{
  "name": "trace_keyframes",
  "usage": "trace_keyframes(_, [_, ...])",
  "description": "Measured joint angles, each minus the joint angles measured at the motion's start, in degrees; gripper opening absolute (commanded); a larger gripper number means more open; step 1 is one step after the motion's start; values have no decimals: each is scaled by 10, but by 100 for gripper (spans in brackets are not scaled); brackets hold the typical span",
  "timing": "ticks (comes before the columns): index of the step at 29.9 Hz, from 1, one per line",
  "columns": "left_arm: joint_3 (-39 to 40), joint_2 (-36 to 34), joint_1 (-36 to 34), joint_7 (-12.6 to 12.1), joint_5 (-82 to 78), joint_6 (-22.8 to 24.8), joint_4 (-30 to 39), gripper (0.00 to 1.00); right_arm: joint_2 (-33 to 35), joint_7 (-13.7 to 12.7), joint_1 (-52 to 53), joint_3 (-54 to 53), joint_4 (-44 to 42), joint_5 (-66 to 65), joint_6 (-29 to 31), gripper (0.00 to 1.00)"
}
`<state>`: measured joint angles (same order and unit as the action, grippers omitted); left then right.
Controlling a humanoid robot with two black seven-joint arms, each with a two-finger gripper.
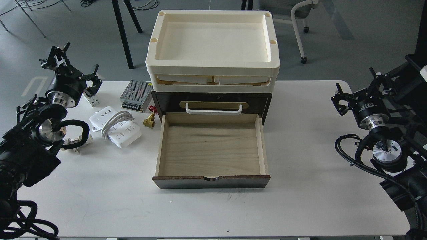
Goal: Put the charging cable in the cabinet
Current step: 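Raise the left gripper away from the table beside the power strip, then lower the left gripper onto the white power strip and close it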
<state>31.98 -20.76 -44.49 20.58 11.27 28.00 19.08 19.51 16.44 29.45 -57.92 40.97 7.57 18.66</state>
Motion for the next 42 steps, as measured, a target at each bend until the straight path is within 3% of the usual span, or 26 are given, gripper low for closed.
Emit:
trace_keyframes(11, [32,-10,-3,4,2,0,2,100,0,3,-1,0,0,1,0,100])
trace_keyframes(17, [41,-64,-7,0,-22,0,10,100,0,5,-1,1,0,0,0,100])
trace_keyframes(26, [16,-181,-54,12,-291,0,34,99,-1,5,-1,2,0,0,0,100])
trace_keyframes(29, [15,-233,-56,31,-410,0,95,99,-1,6,-1,2,1,0,0,100])
trace_keyframes(36, [14,-337,-21,40,-658,-2,348,99,-1,6,-1,3,0,-1,0,100])
trace_keyframes(39, [14,-353,10,42,-798,-33,418,99,-1,7,0,3,0,-1,0,100])
trace_keyframes(42, [11,-353,29,59,-946,-80,439,96,-1,10,0,3,1,-1,1,100])
